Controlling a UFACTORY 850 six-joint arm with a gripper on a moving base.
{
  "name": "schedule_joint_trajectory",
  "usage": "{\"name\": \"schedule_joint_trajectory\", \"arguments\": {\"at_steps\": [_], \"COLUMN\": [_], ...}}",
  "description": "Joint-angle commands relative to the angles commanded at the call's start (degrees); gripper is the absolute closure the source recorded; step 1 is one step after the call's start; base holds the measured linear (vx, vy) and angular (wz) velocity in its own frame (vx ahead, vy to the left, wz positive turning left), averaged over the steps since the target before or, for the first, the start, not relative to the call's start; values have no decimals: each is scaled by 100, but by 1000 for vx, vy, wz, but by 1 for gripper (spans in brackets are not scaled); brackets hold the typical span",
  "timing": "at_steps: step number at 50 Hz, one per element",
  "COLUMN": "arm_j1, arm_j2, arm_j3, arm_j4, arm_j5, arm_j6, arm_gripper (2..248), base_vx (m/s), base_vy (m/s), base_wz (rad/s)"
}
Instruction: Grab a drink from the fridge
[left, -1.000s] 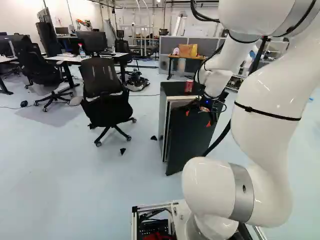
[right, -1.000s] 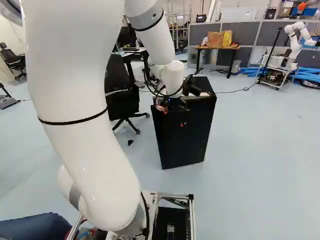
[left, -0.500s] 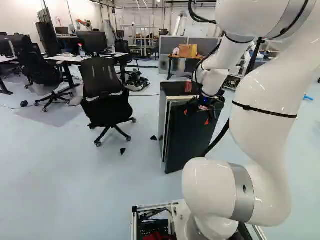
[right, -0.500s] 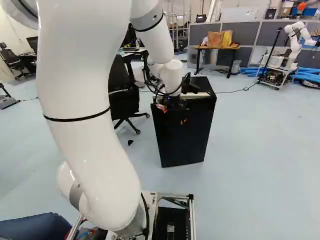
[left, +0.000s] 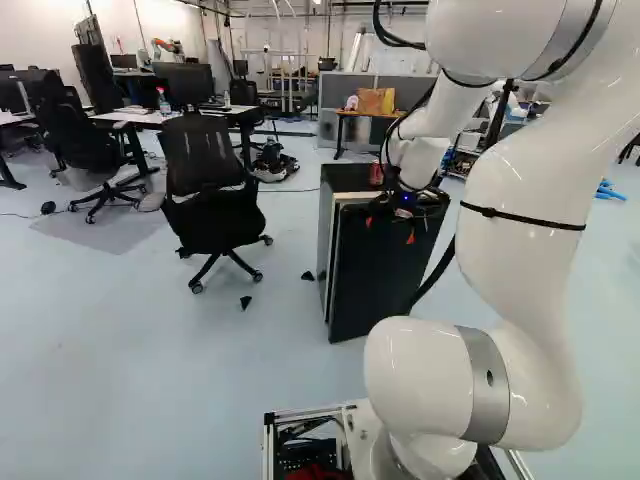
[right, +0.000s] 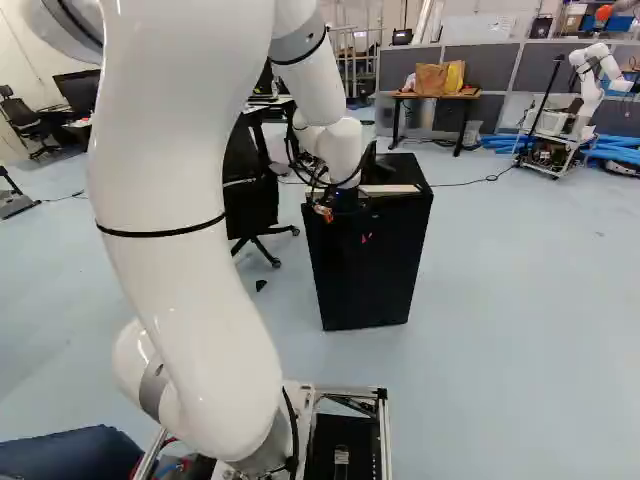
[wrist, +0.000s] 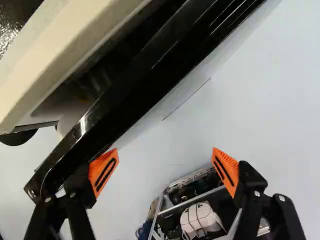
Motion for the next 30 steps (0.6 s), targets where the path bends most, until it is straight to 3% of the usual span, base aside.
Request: {"name": "schedule_joint_trajectory", "arguments": {"at_steps": [30], "arm_j1": [141], "arm_j2": [-177], "arm_j3": [-228], "arm_j4": [-234], "arm_j5": [218], "arm_j6": [0], "arm_gripper": [3], "base_vx": [0], "base_vy": [0], "base_wz": [0]}}
